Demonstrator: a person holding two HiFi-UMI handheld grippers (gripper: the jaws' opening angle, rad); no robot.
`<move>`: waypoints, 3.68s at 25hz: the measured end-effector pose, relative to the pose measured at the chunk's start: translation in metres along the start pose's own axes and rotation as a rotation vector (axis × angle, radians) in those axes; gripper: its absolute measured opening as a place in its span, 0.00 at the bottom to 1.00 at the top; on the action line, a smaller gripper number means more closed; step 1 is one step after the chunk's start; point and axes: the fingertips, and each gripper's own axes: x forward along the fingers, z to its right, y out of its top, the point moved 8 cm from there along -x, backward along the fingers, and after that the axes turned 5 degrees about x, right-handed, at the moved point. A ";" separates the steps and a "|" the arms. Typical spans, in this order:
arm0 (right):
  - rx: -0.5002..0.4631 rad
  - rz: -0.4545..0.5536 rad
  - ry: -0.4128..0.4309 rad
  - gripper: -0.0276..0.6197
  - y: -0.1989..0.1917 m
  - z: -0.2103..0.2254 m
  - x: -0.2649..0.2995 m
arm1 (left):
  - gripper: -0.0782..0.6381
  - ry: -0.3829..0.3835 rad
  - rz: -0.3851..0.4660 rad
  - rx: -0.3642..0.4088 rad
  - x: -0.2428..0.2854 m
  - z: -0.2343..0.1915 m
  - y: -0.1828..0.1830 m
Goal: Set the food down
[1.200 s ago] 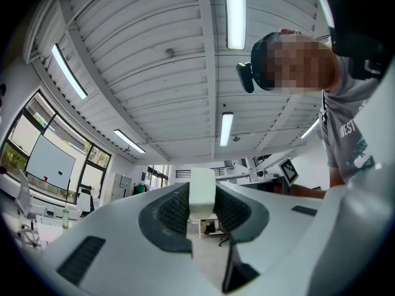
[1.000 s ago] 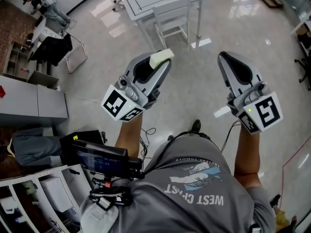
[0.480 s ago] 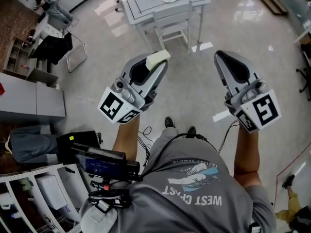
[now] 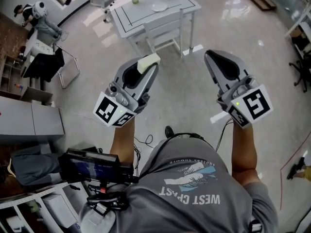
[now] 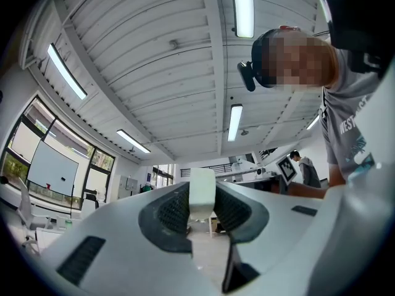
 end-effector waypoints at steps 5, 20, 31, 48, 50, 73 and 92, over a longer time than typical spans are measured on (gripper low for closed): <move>-0.016 0.000 -0.031 0.06 -0.001 0.004 0.031 | 0.25 -0.017 0.016 -0.008 -0.001 -0.037 -0.008; -0.004 -0.025 -0.019 0.05 -0.014 0.068 0.078 | 0.25 -0.007 0.001 -0.035 0.048 -0.090 -0.044; 0.002 0.005 0.065 0.06 -0.010 0.148 0.096 | 0.25 0.055 -0.010 0.010 0.113 -0.105 -0.063; 0.014 -0.026 0.112 0.05 -0.021 0.187 0.172 | 0.25 0.091 -0.021 0.002 0.130 -0.178 -0.084; 0.010 -0.024 0.100 0.06 -0.019 0.188 0.188 | 0.25 0.081 -0.020 0.002 0.130 -0.194 -0.084; -0.018 -0.037 0.013 0.06 -0.021 0.199 0.280 | 0.25 0.009 0.000 -0.044 0.127 -0.301 -0.109; -0.005 -0.016 0.129 0.06 -0.031 0.316 0.310 | 0.25 0.116 -0.040 0.014 0.214 -0.325 -0.145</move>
